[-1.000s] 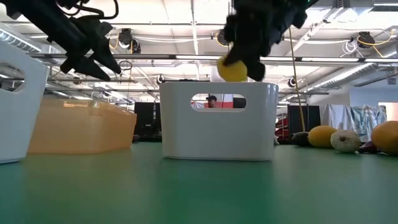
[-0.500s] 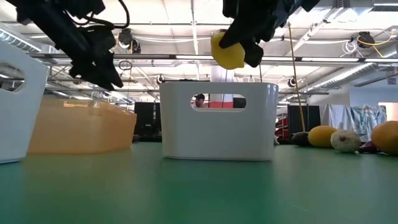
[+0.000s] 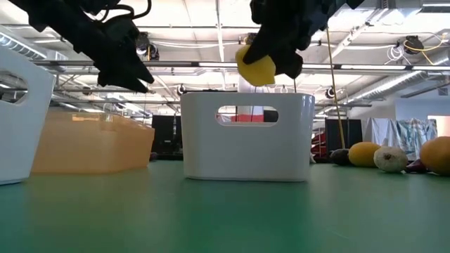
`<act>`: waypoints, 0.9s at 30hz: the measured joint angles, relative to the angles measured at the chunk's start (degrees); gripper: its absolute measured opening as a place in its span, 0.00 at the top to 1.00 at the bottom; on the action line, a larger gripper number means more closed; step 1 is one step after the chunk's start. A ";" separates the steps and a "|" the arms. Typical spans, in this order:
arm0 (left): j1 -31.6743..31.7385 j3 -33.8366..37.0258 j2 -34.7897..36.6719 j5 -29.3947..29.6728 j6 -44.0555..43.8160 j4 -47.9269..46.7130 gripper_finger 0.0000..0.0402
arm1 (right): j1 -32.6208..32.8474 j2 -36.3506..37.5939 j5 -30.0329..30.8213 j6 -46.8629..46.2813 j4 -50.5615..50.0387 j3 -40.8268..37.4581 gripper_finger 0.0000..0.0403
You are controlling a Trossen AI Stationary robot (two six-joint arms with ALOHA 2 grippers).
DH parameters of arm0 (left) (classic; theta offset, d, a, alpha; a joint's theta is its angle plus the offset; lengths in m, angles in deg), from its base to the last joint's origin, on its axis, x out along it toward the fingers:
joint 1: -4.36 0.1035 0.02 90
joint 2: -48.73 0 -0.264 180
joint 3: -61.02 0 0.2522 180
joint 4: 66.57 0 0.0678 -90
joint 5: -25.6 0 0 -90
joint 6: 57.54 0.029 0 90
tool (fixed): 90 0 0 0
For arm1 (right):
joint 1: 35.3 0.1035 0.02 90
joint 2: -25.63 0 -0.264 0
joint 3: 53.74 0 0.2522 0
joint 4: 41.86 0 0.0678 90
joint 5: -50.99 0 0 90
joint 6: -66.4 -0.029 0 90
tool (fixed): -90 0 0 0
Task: Sort produce into baskets
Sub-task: Put the yellow lemon into the top white bin
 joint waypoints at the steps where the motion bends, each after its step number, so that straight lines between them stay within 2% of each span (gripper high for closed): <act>1: 0.01 0.00 0.00 -0.86 0.00 -0.04 0.39 | 0.00 -0.50 -0.02 -1.13 1.06 0.04 0.41; 8: -0.45 -0.02 0.00 -6.27 0.04 -0.12 0.39 | 1.18 -4.46 1.36 -8.23 2.67 0.00 0.40; 16: -2.07 -0.02 0.00 -8.10 3.20 -0.17 0.39 | 0.94 -4.53 0.64 -16.31 1.94 0.13 0.25; 20: -2.05 -0.04 0.00 -8.14 3.70 -0.16 0.39 | 0.04 -4.51 -3.96 -21.17 -4.24 2.59 0.21; 27: -2.05 -0.04 0.00 -8.14 4.98 -0.12 0.39 | -0.46 -4.41 -9.58 -27.11 -21.34 7.10 0.21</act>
